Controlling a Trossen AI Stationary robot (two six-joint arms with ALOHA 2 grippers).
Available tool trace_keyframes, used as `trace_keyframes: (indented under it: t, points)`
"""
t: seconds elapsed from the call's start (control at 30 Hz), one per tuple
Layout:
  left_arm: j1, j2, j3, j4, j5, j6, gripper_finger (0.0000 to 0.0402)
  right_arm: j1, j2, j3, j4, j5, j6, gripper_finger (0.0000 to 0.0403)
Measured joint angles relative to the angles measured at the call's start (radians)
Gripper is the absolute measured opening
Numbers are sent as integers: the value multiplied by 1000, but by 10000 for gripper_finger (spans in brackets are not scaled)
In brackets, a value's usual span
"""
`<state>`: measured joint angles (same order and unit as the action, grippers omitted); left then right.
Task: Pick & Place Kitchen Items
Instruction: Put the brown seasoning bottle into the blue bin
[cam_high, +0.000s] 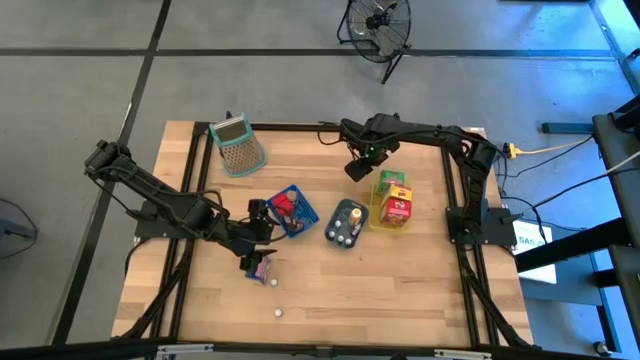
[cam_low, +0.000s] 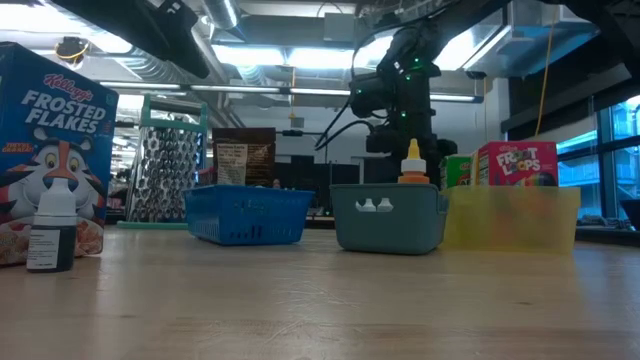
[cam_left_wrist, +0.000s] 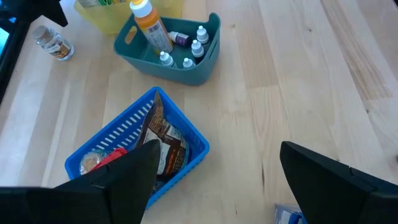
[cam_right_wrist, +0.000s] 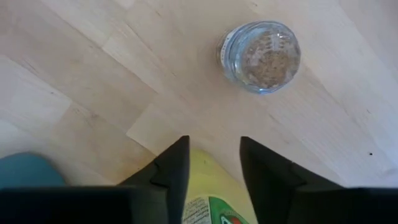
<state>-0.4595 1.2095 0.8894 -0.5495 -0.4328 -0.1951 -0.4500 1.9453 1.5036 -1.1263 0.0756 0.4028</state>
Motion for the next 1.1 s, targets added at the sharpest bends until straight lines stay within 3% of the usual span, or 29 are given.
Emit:
trace_keyframes:
  t: [0.23, 0.37, 0.57, 1.1]
  points:
    - [0, 0, 0, 0, 0, 0, 329, -3, 0, 0, 2, 84, -17, 230]
    - [0, 0, 0, 0, 0, 8, 329, -20, 0, 0, 35, 54, -30, 253]
    - [0, 0, 0, 0, 0, 18, 329, -73, 0, 0, 110, -25, -28, 255]
    - [0, 0, 0, -1, 0, 26, 329, -111, 5, 0, 166, -26, -18, 254]
